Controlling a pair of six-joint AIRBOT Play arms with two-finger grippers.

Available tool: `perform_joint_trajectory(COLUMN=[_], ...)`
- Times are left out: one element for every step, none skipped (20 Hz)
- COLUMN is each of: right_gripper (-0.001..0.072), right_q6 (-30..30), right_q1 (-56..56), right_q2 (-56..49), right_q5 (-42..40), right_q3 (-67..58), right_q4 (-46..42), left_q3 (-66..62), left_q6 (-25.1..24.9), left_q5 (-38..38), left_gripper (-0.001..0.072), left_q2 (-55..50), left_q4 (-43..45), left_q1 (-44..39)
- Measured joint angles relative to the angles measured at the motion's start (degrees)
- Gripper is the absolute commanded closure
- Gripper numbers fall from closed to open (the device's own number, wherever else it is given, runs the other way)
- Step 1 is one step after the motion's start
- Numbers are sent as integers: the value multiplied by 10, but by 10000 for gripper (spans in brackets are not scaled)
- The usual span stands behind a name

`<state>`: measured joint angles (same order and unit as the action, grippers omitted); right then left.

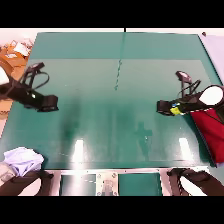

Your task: Fold the shirts.

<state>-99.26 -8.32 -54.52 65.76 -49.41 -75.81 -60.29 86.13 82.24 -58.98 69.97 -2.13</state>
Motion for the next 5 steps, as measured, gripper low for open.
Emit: perform_joint_trajectory(right_gripper=[693, 693, 693, 693, 693], right_q6=[0, 0, -1, -1, -1], right_q1=[-13, -21, -27, -32, -35], right_q2=[0, 0, 0, 0, 0], right_q5=[-8, -15, -20, -23, -26], right_q3=[4, 7, 10, 11, 12], right_q4=[-1, -5, -6, -5, -6], left_q3=[14, 26, 33, 39, 43], left_q6=[2, 4, 5, 6, 7], left_q5=[-1, -2, -3, -5, -5], left_gripper=[683, 683, 682, 682, 683], left_q2=[9, 16, 19, 23, 26], left_q4=[0, 0, -1, -2, -3], left_q1=[-1, -2, -3, -3, -3])
